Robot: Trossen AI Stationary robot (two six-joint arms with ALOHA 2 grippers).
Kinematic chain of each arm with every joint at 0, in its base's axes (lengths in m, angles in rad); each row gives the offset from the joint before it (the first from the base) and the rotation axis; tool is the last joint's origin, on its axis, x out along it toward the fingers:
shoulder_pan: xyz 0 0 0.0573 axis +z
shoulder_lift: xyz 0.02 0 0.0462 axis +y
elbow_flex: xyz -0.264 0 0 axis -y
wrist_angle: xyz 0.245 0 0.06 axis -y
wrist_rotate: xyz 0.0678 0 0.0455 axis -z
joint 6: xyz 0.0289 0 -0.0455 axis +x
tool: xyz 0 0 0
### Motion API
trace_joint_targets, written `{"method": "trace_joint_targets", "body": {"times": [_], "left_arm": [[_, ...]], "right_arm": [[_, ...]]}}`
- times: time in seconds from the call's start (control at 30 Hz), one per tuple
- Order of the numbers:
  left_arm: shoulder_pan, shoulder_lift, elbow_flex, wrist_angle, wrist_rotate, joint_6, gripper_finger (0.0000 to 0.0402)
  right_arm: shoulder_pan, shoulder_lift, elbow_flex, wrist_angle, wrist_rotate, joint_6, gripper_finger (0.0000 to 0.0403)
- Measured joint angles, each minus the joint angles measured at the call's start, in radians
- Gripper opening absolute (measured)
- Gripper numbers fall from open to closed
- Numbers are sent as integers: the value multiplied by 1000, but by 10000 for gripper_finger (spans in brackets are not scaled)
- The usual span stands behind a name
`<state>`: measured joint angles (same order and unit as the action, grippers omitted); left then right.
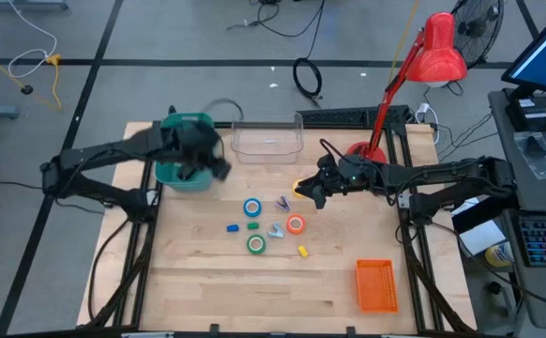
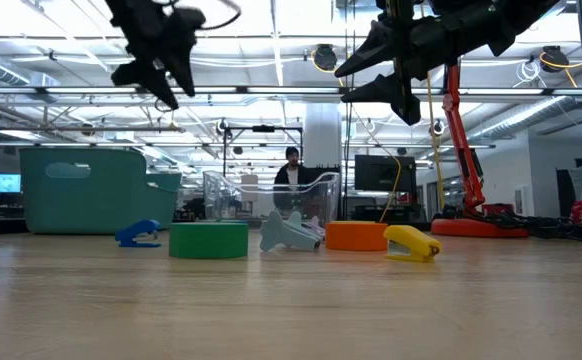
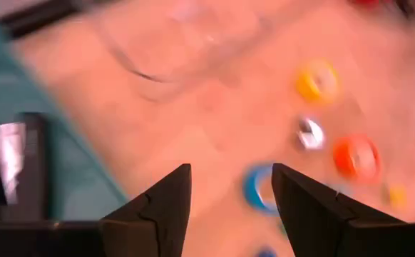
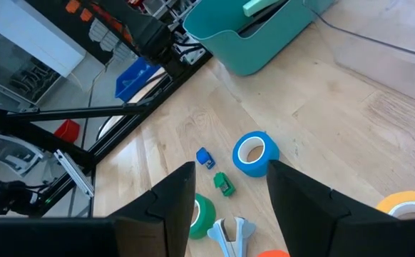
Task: Pick and place Stapler, Stapler remover, tape
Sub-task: Put the blue stapler into the green bin
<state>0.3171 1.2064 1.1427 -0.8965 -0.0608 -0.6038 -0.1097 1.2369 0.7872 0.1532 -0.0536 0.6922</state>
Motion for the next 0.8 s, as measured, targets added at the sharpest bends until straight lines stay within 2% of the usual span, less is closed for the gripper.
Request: {"method": "trace_joint_targets", "body": {"times": [0.2,0.37,0.6,0.8], "left_arm": [[-275,47,0,-49,4,128,200],[-426,113,0,-51,-6,163,200],[-534,223,0,-42,-71,232,200],[-547,318,0,-26,-105,258,200]], "right_arm": [[0,0,0,0,-3,-1,166],[0,0,0,0,-3,-4,166],[0,0,0,0,-3,-5,166],[0,0,0,0,-3,-5,166]]}}
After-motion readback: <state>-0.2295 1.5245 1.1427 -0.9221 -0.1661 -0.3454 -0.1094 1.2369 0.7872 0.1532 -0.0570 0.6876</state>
